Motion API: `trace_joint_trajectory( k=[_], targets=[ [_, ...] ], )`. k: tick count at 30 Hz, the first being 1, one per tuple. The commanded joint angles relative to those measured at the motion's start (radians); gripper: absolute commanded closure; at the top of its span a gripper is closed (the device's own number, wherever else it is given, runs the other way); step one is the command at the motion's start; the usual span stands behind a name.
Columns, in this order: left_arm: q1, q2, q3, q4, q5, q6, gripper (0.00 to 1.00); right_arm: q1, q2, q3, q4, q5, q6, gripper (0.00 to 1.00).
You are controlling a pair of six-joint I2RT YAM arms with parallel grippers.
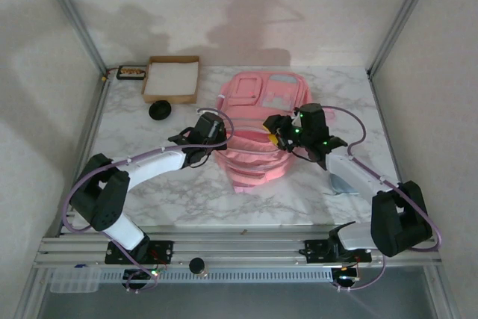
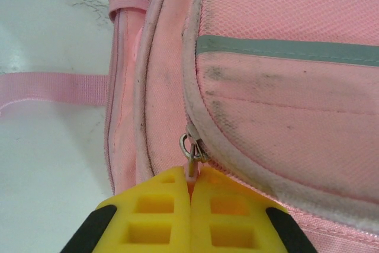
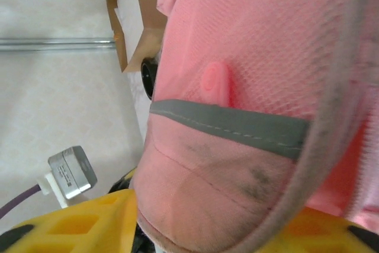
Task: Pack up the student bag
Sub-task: Unzip the student bag at the center of the table.
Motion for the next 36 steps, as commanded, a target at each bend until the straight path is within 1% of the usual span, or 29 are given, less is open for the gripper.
trace_joint_trajectory(
  k=[1,3,6,8,9,11,12,13,14,16,17,20,23,25,27,29,32,35,36],
  targets=[
    [-0.013,-0.013,0.037,-0.035,-0.037,0.008,1.00,0.062,0.064,0.026,0.120,0.128,0.091,0.40],
    [-0.013,-0.013,0.040,-0.041,-0.046,0.008,1.00,0.098,0.091,0.043,0.124,0.186,0.121,0.39],
    [-0.013,-0.012,0.043,-0.043,-0.048,0.008,1.00,0.139,0.111,0.025,0.159,0.293,0.187,0.45],
    [-0.013,-0.013,0.041,-0.042,-0.055,0.004,1.00,0.146,0.127,0.010,0.199,0.331,0.221,0.49],
    [-0.013,-0.013,0.040,-0.040,-0.055,0.006,1.00,0.145,0.130,0.009,0.221,0.347,0.219,0.54],
    [-0.013,-0.011,0.041,-0.042,-0.060,0.007,1.00,0.146,0.128,0.032,0.193,0.396,0.195,0.60],
    [-0.013,-0.010,0.042,-0.045,-0.064,0.008,1.00,0.145,0.126,0.042,0.177,0.405,0.182,0.65],
    [-0.013,-0.010,0.043,-0.050,-0.067,0.012,1.00,0.142,0.123,0.044,0.172,0.412,0.171,0.75],
    [-0.013,-0.011,0.043,-0.054,-0.073,0.014,1.00,0.139,0.120,0.045,0.171,0.414,0.162,0.81],
    [-0.013,-0.012,0.046,-0.080,-0.111,0.012,1.00,0.136,0.111,0.040,0.160,0.404,0.142,0.95],
    [-0.011,-0.015,0.047,-0.092,-0.132,0.004,1.00,0.134,0.105,0.036,0.151,0.393,0.135,1.00],
    [-0.008,-0.028,0.037,-0.130,-0.171,-0.019,1.00,0.114,0.060,0.015,0.130,0.359,0.103,1.00],
    [0.010,-0.036,0.026,-0.189,-0.209,-0.066,1.00,0.062,0.028,-0.006,0.130,0.241,0.072,1.00],
    [0.030,-0.042,0.009,-0.224,-0.247,-0.107,1.00,0.026,0.017,0.005,0.097,0.166,0.031,1.00],
    [0.053,-0.057,-0.018,-0.220,-0.242,-0.125,1.00,-0.002,0.005,0.020,0.049,0.117,-0.011,1.00],
    [0.066,-0.077,-0.038,-0.185,-0.222,-0.119,1.00,-0.029,-0.005,0.027,0.021,0.052,-0.044,1.00],
    [0.070,-0.083,-0.031,-0.143,-0.208,-0.075,1.00,-0.081,-0.015,0.040,-0.037,-0.031,-0.103,1.00],
    [0.076,-0.059,0.005,-0.151,-0.229,-0.024,1.00,-0.149,-0.030,0.052,-0.092,-0.102,-0.172,1.00],
    [0.082,-0.047,0.021,-0.158,-0.228,-0.007,1.00,-0.178,-0.031,0.056,-0.100,-0.143,-0.196,1.00]
  ],
)
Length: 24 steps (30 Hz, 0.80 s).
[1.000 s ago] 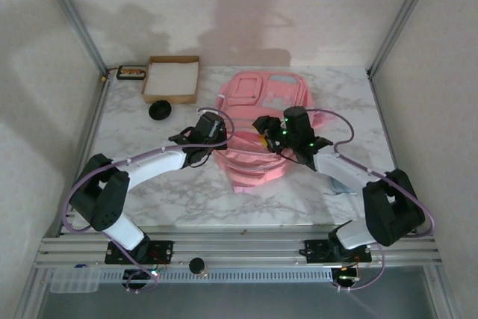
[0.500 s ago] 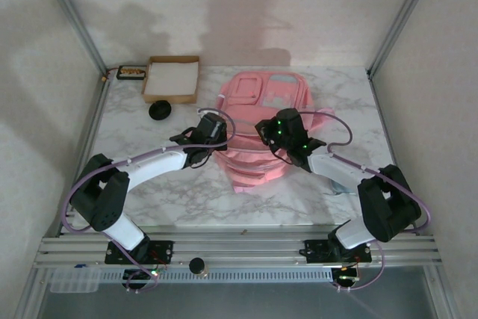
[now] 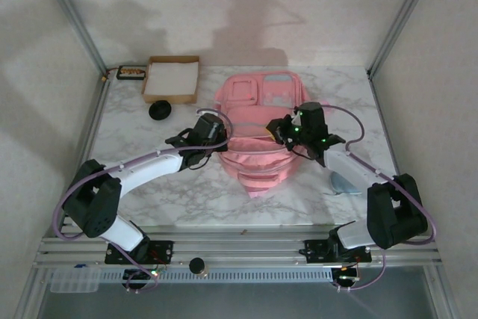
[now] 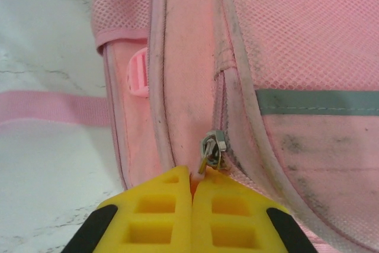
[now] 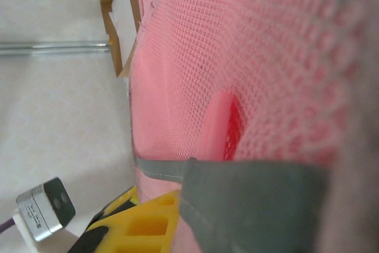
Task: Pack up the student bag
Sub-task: Unzip the student bag at the center of the table.
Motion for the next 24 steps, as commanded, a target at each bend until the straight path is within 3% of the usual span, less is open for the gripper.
trace_joint_trajectory(
  k=[1,3,12,21,24],
  targets=[
    [0.100,0.020,0.027,-0.107,-0.242,0.038,1.00,-0.125,-0.065,0.057,-0.111,-0.111,-0.157,1.00],
    [0.112,0.038,0.038,-0.090,-0.246,0.052,1.00,-0.148,-0.038,0.087,-0.145,-0.192,-0.198,1.00],
    [0.162,0.074,0.062,0.034,-0.196,0.125,1.00,-0.195,-0.009,0.120,-0.260,-0.294,-0.321,1.00],
    [0.190,0.123,0.067,0.126,-0.179,0.138,1.00,-0.188,0.033,0.145,-0.324,-0.287,-0.441,1.00],
    [0.158,0.098,0.019,0.135,-0.168,0.121,1.00,-0.157,0.070,0.171,-0.335,-0.276,-0.490,1.00]
  ],
)
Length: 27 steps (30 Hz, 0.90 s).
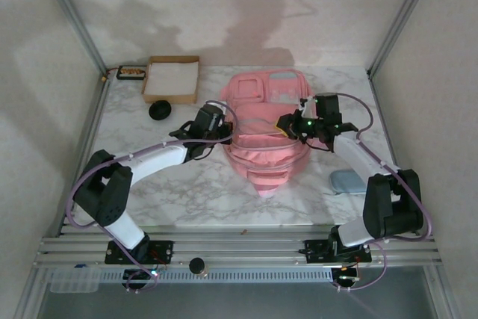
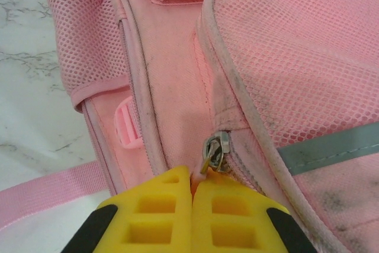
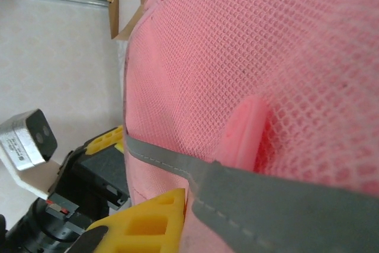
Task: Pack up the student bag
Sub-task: Unzip the student bag at the center of the table.
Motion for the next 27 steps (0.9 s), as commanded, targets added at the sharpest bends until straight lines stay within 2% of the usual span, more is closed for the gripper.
trace_joint_trajectory(
  k=[1,3,6,8,10,13,17,18,19,20,21,22,24,27],
  targets=[
    [0.093,-0.015,-0.058,-0.003,-0.295,-0.053,1.00,0.013,0.030,0.070,-0.123,-0.050,-0.141,1.00],
    [0.066,-0.027,-0.071,-0.043,-0.278,-0.058,1.00,0.047,0.080,0.129,-0.141,-0.054,-0.183,1.00],
    [0.016,-0.065,-0.098,-0.141,-0.397,-0.109,1.00,0.043,0.153,0.211,-0.141,-0.089,-0.227,1.00],
    [-0.012,-0.132,-0.158,-0.158,-0.425,-0.157,1.00,0.043,0.218,0.322,-0.253,-0.099,-0.326,1.00],
    [-0.034,-0.196,-0.218,-0.153,-0.400,-0.206,1.00,0.027,0.255,0.387,-0.328,-0.043,-0.400,1.00],
    [-0.043,-0.248,-0.277,-0.149,-0.362,-0.268,1.00,-0.006,0.302,0.449,-0.376,-0.029,-0.447,1.00],
    [-0.033,-0.209,-0.221,-0.168,-0.373,-0.232,1.00,0.013,0.306,0.464,-0.374,-0.002,-0.434,0.99],
    [-0.039,-0.203,-0.205,-0.165,-0.356,-0.210,1.00,0.015,0.296,0.461,-0.370,0.000,-0.431,0.94],
    [-0.051,-0.201,-0.191,-0.157,-0.338,-0.184,1.00,0.014,0.286,0.458,-0.375,0.002,-0.429,0.79],
    [-0.062,-0.206,-0.186,-0.145,-0.304,-0.155,0.92,0.012,0.275,0.457,-0.390,0.016,-0.434,0.67],
    [-0.067,-0.214,-0.187,-0.136,-0.267,-0.130,0.77,0.007,0.261,0.454,-0.401,0.025,-0.437,0.65],
    [-0.072,-0.227,-0.187,-0.142,-0.252,-0.121,0.68,0.000,0.242,0.446,-0.411,0.036,-0.437,0.62],
    [-0.072,-0.260,-0.179,-0.167,-0.256,-0.144,0.67,-0.013,0.201,0.434,-0.446,0.091,-0.435,0.45],
    [-0.099,-0.318,-0.149,-0.131,-0.208,-0.113,0.57,-0.058,0.100,0.370,-0.478,0.202,-0.381,0.35]
  ],
)
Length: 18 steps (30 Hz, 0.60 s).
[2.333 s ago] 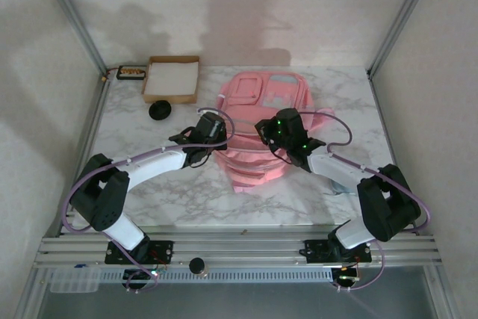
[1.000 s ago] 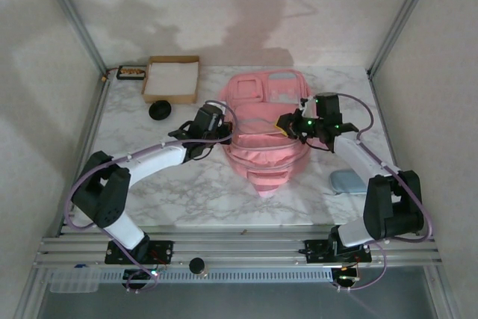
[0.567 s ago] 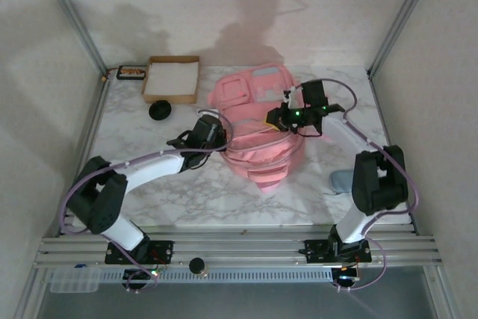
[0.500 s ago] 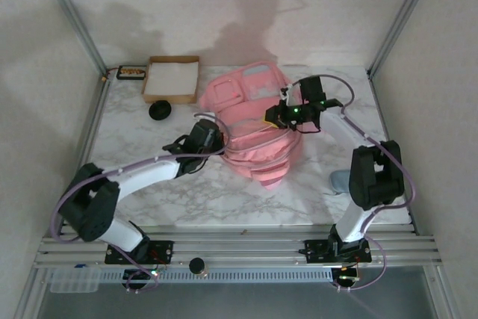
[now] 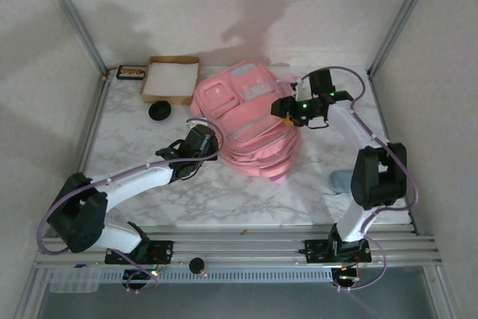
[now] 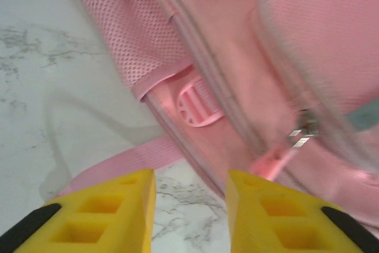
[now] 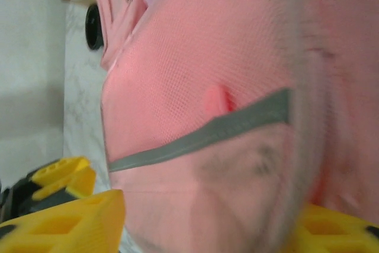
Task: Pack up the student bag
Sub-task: Move the glasses case to the middle-right of the table.
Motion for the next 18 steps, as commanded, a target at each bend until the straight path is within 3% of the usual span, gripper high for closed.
trace_joint_trajectory(
  k=[1,8,14,18],
  targets=[
    [-0.042,-0.070,0.077,0.021,0.052,0.088,0.52,-0.077,-0.162,-0.082,-0.048,0.148,0.072,0.31],
    [-0.077,0.070,0.213,0.013,0.102,0.207,0.46,-0.342,-0.426,-0.274,-0.150,0.425,0.231,0.02],
    [-0.111,0.140,0.247,0.070,0.223,0.210,0.41,-0.579,-0.566,-0.507,-0.176,0.571,0.355,0.01],
    [-0.112,0.165,0.264,0.052,0.242,0.275,0.37,-0.595,-0.591,-0.598,-0.169,0.644,0.407,0.01]
  ],
)
